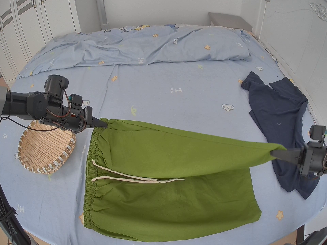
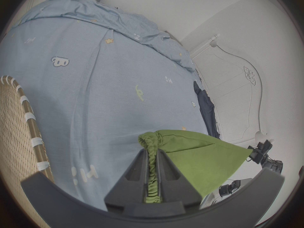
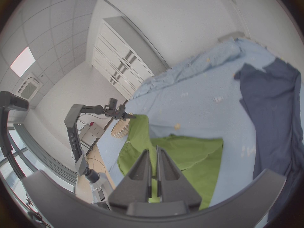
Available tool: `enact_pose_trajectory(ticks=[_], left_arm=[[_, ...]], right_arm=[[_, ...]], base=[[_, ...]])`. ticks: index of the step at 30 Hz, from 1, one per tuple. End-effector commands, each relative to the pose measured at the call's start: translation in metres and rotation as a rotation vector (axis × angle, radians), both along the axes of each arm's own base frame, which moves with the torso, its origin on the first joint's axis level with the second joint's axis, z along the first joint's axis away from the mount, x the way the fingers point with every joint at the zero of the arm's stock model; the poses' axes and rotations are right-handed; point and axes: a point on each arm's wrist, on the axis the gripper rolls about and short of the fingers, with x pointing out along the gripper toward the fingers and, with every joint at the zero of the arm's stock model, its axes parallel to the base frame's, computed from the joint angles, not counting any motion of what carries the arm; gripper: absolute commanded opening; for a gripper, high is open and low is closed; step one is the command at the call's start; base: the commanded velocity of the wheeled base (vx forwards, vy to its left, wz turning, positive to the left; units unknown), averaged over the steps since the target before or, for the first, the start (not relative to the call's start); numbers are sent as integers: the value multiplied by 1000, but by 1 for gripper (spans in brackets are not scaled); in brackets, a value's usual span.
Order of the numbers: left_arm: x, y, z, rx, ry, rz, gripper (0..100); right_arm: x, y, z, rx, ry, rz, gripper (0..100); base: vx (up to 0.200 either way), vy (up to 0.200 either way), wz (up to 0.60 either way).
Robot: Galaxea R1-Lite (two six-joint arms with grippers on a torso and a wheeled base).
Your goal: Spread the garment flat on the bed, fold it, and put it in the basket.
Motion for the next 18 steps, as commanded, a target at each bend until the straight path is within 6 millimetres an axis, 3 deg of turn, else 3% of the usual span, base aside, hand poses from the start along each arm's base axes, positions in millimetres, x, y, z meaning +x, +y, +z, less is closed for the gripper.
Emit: enact_pose_trajectory(ticks=[1, 3, 5, 6, 7, 18], left_arm=[[-6, 7, 12, -2, -31, 19, 0], [-6, 7, 13, -1, -36, 18, 0], [-5, 10, 12, -1, -47, 27, 0], [-5, 10, 12, -1, -47, 27, 0], [-4, 12, 10, -2, -58, 34, 0], [-1, 24, 6, -21, -134, 82, 0]], right_arm=[[-5, 1, 37, 18, -144, 9, 0], [0, 2, 39, 18, -144, 9, 0], [26, 3, 42, 15, -119, 0, 0], [26, 3, 42, 15, -119, 0, 0], [43, 5, 39, 10, -93, -4, 0], [117, 9, 42, 10, -104, -20, 0]], base=[[0, 0, 0], [0, 0, 0], [0, 0, 0], [0, 0, 0], [0, 0, 0], [0, 0, 0]])
